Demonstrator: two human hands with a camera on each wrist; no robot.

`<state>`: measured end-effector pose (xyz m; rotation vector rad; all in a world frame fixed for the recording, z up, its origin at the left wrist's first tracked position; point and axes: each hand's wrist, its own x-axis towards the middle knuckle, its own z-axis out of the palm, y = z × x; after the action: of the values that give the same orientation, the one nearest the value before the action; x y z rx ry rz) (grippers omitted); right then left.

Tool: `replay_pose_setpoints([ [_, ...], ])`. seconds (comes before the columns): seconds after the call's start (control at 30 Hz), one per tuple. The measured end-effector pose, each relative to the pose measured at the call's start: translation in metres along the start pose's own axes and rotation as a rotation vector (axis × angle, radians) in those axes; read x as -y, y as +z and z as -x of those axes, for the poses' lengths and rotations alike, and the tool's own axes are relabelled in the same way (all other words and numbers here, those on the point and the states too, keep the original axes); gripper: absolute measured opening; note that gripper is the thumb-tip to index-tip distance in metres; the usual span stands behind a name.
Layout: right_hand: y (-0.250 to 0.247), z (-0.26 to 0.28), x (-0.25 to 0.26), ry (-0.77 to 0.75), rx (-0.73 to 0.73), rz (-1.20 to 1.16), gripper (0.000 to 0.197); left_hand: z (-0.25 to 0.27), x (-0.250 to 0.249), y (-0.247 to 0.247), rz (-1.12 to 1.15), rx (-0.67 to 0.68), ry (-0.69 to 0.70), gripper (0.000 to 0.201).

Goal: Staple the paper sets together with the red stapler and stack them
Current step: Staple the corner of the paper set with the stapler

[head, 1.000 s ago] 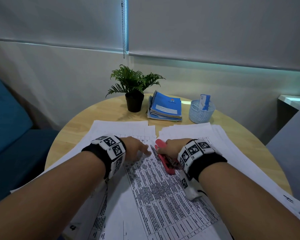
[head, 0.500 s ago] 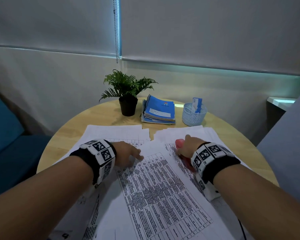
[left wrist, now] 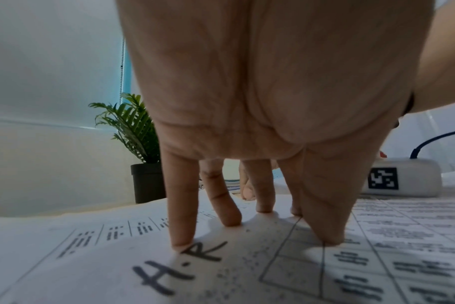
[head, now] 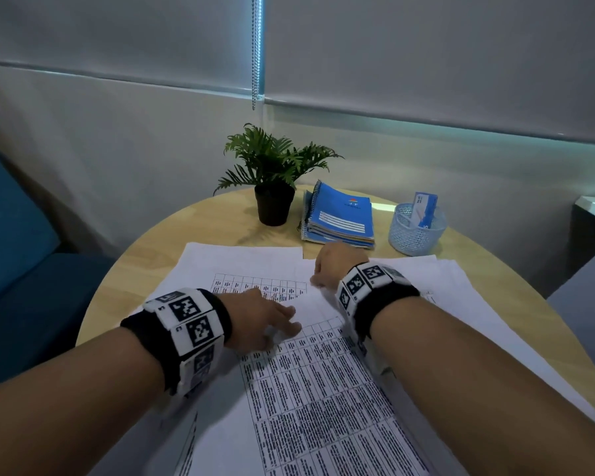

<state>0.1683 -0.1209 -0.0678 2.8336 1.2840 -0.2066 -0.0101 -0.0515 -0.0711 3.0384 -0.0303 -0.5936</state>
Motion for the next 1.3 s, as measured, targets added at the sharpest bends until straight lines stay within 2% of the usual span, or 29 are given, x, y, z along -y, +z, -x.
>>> replay_pose_setpoints([
  [0.07,0.003,-0.005,-0.002,0.02,0.037,-0.023,0.037,0.0,0.001,-0.001,0.005,0.0,0.015,0.048],
  [0.17,0.005,-0.01,-0.002,0.036,0.048,-0.061,0.035,-0.001,0.002,-0.001,0.012,-0.013,0.027,0.049],
  [0.4,0.015,-0.014,0.002,-0.044,0.066,-0.026,0.012,-0.002,0.005,0.003,0.009,-0.007,0.018,0.047],
  [0.47,0.016,-0.011,0.002,-0.059,0.081,-0.011,0.014,-0.001,0.004,0.002,0.005,-0.002,0.008,0.046],
  [0.57,0.0,0.003,-0.001,-0.094,0.042,-0.108,0.019,0.001,0.002,0.0,-0.012,0.001,0.006,0.047],
  [0.67,-0.031,0.029,-0.017,-0.12,-0.017,-0.301,0.003,0.002,-0.001,-0.002,-0.03,0.0,0.006,0.049],
  [0.77,-0.055,0.057,-0.046,-0.108,-0.054,-0.419,0.013,0.002,-0.004,-0.003,-0.017,-0.024,-0.009,0.05],
  [0.93,-0.07,0.106,-0.106,-0.057,-0.114,-0.46,0.009,0.0,-0.002,0.001,0.133,0.014,-0.074,0.052],
  [1.13,-0.059,0.161,-0.2,0.177,-0.195,-0.513,0.013,-0.013,0.01,0.002,0.196,0.021,-0.102,0.043],
  [1.2,-0.053,0.183,-0.234,0.244,-0.214,-0.503,0.011,-0.015,0.022,0.004,0.233,0.013,-0.098,0.045],
  [1.3,-0.038,0.216,-0.282,0.343,-0.193,-0.471,0.019,-0.009,0.028,0.014,0.298,-0.096,-0.201,0.048],
])
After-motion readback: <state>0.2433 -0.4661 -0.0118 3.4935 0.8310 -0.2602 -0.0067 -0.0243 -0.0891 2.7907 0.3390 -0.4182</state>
